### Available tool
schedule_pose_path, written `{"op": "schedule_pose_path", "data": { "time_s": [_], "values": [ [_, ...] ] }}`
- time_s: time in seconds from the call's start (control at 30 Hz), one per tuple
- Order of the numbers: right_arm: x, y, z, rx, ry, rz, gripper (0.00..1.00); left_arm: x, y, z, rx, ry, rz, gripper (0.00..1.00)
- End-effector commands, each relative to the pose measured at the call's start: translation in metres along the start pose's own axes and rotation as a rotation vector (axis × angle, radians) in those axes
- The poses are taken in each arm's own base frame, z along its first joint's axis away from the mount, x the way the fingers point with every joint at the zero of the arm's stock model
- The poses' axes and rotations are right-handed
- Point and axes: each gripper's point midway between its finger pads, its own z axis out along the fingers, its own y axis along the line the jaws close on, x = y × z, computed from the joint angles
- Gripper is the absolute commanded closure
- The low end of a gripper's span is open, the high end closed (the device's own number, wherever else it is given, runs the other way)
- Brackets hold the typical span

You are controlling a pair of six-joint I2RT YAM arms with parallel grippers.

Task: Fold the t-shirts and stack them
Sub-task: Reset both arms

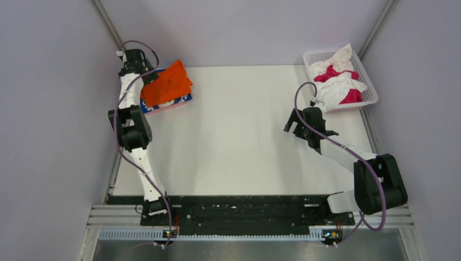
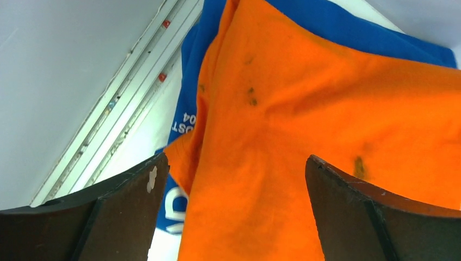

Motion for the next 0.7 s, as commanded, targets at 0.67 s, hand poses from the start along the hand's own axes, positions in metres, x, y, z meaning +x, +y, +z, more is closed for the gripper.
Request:
{"op": "schedule_pose_path", "data": {
  "time_s": [0.67],
  "values": [
    [-0.025,0.006,-0.07,-0.103,-0.12,0.12,0.01,0.122,-0.114,-0.328,0.687,-0.224,-0.11,0.01]
  ]
}}
